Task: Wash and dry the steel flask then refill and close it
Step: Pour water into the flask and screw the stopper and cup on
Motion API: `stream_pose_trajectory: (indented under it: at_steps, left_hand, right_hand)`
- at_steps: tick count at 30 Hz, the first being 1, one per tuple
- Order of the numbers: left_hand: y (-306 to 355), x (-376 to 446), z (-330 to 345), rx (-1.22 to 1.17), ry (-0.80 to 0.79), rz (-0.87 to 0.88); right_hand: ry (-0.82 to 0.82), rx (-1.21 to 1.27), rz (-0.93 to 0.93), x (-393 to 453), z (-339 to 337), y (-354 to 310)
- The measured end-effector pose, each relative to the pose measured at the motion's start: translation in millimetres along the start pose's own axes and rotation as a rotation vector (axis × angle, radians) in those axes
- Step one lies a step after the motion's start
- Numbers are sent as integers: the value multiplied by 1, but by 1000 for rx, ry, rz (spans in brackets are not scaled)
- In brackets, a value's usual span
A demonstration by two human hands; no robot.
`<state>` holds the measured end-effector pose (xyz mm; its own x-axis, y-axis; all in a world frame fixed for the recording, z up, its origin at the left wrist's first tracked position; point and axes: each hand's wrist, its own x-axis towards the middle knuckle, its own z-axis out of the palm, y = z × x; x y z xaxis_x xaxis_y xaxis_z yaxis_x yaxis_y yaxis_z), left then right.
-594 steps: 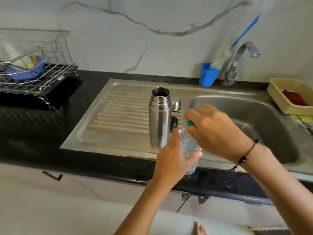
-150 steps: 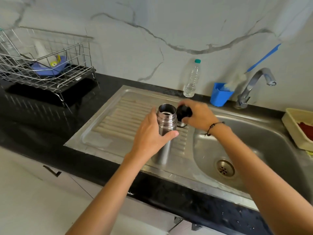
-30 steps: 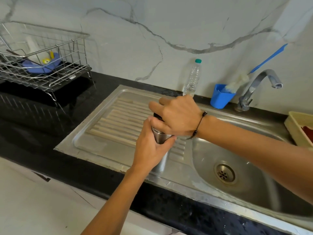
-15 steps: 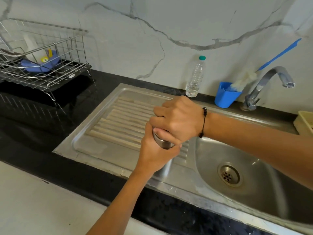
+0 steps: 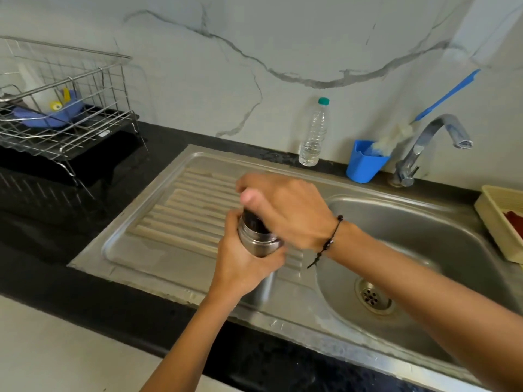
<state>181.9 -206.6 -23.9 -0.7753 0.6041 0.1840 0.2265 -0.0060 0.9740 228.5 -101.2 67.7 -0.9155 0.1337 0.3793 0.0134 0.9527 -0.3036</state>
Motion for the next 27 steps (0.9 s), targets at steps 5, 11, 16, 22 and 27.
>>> stream_pose_trajectory:
  at_steps: [5,11,16,22,27]
  left_hand:
    - [4,-1,-2,19,-10,-12]
    - [5,-3,-4,20,-40,-45]
    - [7,-2,-5,27,-56,-48]
    - [6,-3,-6,42,-56,-35]
    - [6,-4,-7,44,-56,-28]
  right_hand:
    - [61,69,212,23,8,61]
    - [-498,-289,418,40,57,152]
    - [-625,-235,452,36,91,170]
    - [-351,20,394,34,46,136]
    - [-115,333,256,36,-58,62]
